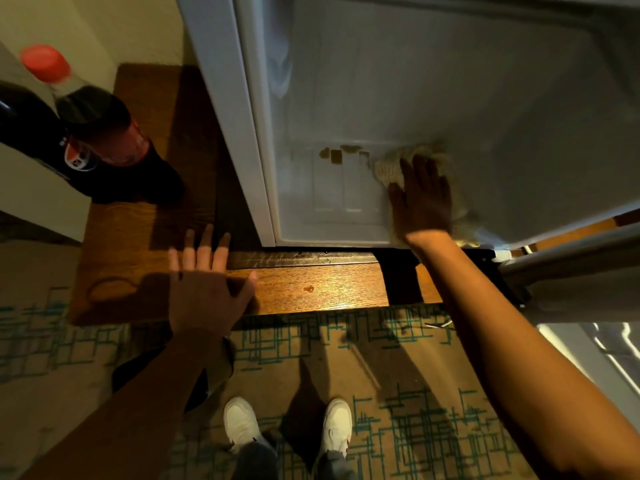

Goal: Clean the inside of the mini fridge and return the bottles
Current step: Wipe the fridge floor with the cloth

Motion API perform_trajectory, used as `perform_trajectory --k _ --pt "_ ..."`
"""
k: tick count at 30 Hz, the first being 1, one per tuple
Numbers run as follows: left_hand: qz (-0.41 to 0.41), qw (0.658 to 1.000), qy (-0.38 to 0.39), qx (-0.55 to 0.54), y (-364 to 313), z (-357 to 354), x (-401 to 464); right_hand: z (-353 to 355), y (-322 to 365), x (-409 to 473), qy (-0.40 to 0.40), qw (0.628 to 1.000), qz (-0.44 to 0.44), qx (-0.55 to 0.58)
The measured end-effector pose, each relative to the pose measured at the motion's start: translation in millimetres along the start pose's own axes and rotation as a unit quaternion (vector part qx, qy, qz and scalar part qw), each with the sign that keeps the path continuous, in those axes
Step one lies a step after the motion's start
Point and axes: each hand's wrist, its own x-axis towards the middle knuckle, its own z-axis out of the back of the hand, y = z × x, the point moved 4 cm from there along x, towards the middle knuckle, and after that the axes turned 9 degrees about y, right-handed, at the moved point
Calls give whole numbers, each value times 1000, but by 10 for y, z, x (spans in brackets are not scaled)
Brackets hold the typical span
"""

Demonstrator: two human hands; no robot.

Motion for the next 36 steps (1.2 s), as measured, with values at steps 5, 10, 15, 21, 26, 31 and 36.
perform_trajectory --k 5,10,15,21,26,31,36 --pt "-5 1000 0 -6 3 11 -7 17 21 61 8 1000 9 12" --pt "1 1000 -1 0 10 -1 5 -53 56 -221 -9 998 54 23" --pt "5 1000 1 3 18 -4 8 -162 44 -603 -33 996 78 40" --pt "8 1000 3 3 5 -9 16 -182 55 -564 -44 996 69 33" --pt "5 1000 -1 4 6 -24 9 -126 160 -288 -42 999 23 4" --pt "0 1000 -11 -2 -4 -3 -9 -42 170 87 -24 999 27 14" --pt "-6 1000 -16 1 -16 9 -28 -82 246 105 -20 999 24 7"
